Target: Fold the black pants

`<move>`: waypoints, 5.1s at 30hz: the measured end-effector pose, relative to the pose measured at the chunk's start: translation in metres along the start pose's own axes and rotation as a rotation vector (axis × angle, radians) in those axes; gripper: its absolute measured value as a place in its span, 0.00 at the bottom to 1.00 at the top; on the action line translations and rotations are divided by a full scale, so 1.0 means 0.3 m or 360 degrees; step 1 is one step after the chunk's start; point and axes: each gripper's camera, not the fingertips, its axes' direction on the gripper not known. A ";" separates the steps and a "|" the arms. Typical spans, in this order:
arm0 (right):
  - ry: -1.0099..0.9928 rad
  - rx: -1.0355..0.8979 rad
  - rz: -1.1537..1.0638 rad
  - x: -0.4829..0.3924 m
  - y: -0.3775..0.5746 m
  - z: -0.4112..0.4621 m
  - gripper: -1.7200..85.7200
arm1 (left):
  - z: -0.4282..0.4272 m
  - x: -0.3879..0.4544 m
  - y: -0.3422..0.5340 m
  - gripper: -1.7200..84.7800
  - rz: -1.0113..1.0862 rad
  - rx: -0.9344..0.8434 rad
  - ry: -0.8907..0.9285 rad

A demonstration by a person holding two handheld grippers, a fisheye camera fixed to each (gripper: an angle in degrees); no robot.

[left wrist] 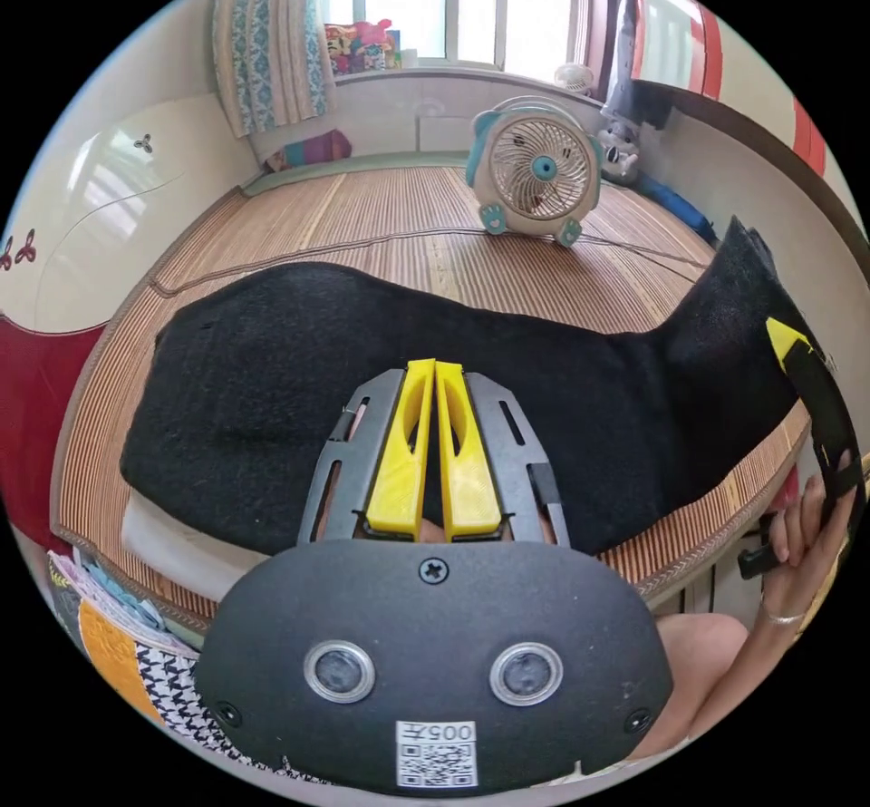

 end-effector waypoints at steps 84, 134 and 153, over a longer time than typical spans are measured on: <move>-0.0847 -0.0911 0.0250 0.914 -0.085 0.511 0.03 | 0.252 0.076 -0.227 0.01 0.0047 -0.0552 0.0040; 0.0085 -0.0220 0.0100 0.688 -0.285 -0.388 0.01 | 0.024 0.336 -0.327 0.01 0.0273 -0.0320 0.0891; -0.0199 -0.0862 -0.0635 -0.276 -0.266 0.300 0.05 | -0.170 -0.463 -0.324 0.01 -0.0279 -0.0061 0.0345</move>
